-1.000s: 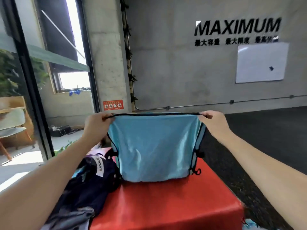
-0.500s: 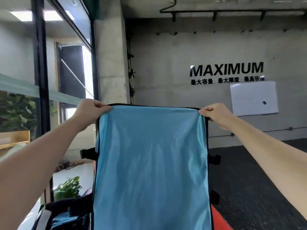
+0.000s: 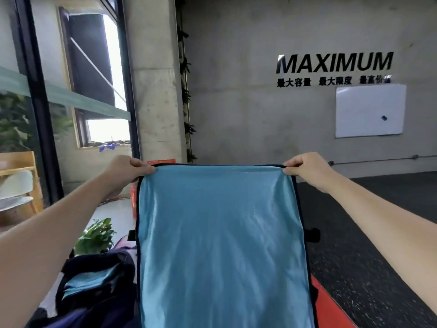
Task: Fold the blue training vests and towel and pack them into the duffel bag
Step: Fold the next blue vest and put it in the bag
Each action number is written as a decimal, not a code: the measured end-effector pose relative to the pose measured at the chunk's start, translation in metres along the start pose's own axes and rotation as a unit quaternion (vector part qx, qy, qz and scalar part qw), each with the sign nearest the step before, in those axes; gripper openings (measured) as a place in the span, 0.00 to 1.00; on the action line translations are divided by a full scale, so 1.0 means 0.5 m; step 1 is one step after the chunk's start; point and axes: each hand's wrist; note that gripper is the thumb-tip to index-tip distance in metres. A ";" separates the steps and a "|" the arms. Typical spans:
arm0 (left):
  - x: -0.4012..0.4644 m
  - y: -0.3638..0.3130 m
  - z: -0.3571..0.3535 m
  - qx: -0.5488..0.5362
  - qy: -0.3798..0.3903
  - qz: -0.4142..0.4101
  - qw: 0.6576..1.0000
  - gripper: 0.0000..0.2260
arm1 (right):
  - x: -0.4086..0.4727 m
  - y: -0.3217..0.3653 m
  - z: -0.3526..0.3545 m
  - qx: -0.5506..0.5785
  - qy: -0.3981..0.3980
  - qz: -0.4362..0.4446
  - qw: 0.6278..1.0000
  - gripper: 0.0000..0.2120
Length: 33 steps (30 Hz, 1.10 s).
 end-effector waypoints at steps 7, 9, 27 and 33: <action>0.059 0.212 -0.118 0.074 0.081 0.058 0.992 0.04 | -0.001 -0.181 -0.174 -0.156 0.113 -0.007 0.981 0.05; 0.065 0.253 -0.151 0.087 0.084 0.073 0.990 0.04 | -0.010 -0.220 -0.208 -0.161 0.151 -0.026 0.975 0.08; 0.123 0.360 -0.306 0.139 0.061 0.123 0.981 0.04 | 0.012 -0.327 -0.367 -0.120 0.164 -0.148 0.968 0.05; 0.192 0.394 -0.340 0.192 0.026 0.107 0.975 0.04 | 0.063 -0.377 -0.402 -0.085 0.092 -0.170 0.977 0.06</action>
Point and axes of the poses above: each hand's wrist, its own x-axis towards the middle knuckle, its own z-axis out of the back of the hand, y = z × x, and after that the axes turned 8 degrees about z, right-handed
